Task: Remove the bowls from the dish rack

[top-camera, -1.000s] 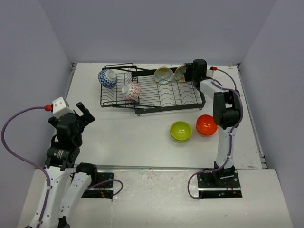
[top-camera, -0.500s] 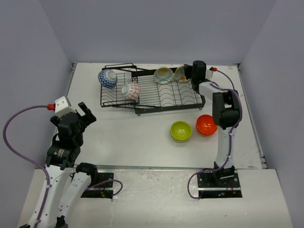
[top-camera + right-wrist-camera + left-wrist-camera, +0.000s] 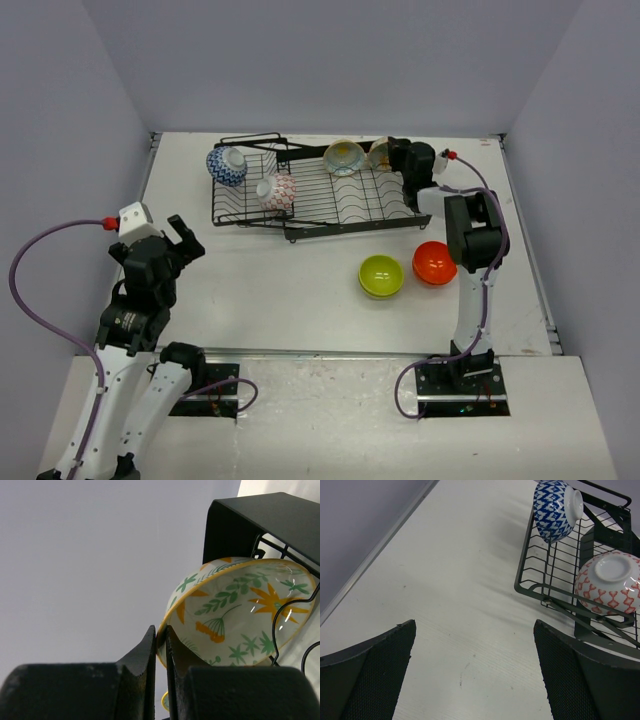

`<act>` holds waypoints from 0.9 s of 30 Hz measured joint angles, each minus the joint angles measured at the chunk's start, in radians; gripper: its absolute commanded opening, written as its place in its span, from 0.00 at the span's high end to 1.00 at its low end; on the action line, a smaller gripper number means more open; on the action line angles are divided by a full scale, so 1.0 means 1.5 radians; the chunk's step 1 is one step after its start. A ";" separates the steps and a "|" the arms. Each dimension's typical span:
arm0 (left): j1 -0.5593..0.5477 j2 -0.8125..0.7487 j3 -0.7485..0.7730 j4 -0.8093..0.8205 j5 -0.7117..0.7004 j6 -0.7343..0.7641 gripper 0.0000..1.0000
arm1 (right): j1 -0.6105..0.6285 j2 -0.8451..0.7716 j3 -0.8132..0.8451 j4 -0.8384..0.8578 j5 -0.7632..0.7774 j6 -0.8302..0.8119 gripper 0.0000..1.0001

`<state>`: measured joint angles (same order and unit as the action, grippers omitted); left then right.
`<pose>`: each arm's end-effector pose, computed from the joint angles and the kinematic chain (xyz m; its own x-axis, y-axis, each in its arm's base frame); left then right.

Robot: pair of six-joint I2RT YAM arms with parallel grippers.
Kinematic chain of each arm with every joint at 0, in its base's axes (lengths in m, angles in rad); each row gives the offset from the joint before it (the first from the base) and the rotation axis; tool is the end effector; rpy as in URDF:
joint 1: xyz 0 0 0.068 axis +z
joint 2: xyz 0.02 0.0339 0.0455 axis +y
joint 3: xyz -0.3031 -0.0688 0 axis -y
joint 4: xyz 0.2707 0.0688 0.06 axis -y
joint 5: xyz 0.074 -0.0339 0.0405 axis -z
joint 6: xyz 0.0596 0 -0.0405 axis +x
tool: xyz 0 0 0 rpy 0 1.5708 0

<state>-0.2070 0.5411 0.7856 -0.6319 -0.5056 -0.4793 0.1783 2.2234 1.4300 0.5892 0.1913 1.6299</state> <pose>0.1284 0.0025 0.3457 -0.2086 -0.3685 -0.9059 -0.4004 0.8773 -0.2646 0.5595 0.0893 0.1766 0.0209 0.9996 0.0194 0.1987 -0.0231 0.9798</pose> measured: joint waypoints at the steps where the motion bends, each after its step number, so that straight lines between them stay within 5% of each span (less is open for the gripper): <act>1: -0.001 0.000 0.000 0.000 0.000 0.000 0.00 | 0.000 0.000 -0.010 0.019 0.000 0.000 1.00; 27: -0.004 -0.002 0.000 0.000 0.000 0.000 0.00 | -0.007 -0.064 -0.131 0.239 -0.026 -0.111 1.00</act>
<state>-0.2123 0.5385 0.7856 -0.6319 -0.5056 -0.4793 0.1673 2.1269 1.2327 0.9474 0.1516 1.4635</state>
